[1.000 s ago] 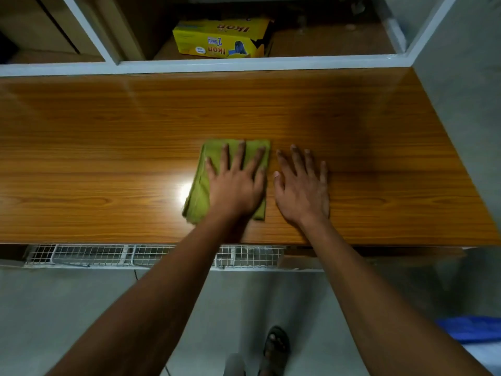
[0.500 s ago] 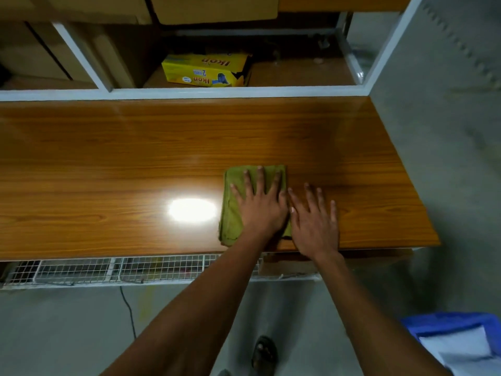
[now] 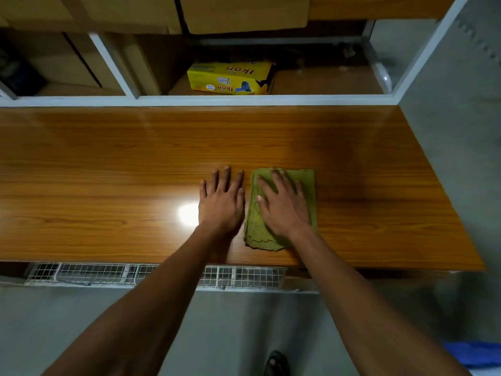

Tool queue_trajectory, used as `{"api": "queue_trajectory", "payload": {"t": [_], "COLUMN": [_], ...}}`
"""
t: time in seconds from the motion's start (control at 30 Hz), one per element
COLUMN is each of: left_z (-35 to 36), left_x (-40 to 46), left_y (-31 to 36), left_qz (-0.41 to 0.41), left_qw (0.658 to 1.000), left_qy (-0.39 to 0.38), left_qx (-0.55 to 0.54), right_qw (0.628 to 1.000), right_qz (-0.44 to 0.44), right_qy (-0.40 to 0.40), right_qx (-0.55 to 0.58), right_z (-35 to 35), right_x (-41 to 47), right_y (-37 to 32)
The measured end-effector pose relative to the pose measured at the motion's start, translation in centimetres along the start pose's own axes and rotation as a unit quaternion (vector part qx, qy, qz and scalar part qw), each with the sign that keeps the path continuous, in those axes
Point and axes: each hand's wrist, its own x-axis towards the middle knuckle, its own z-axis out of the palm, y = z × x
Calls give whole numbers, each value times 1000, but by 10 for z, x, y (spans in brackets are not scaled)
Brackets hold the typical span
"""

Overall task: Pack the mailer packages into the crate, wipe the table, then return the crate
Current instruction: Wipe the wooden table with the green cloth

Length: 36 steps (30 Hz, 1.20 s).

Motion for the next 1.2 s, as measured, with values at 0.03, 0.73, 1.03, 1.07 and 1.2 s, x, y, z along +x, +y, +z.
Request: {"api": "queue_trajectory", "payload": {"t": [0.03,0.73,1.03,1.07,1.2], "left_z": [4,12,13,14,15], "left_x": [-3,-6,-6,-5,-3], "left_y": [0,23,23,23,23], "left_qz": [5,22,26,25,26], "left_qw": [1000,999,999,999,999], "left_qy": [11,23,28,27,26], "left_qx": [2,-7,-7,-7,-5], "right_qw": [1000,998,998,998,998], "right_qz": [-2,62,-13,-21,50], "right_qy": [-9,6,-7,-8,0], "right_qx": [-3,-31,-54,-54,-40], "right_z": [5,4,15,14,-3], "right_x": [7,12,-92,-78,-14], "right_y": [-2,36,32,40,65]}}
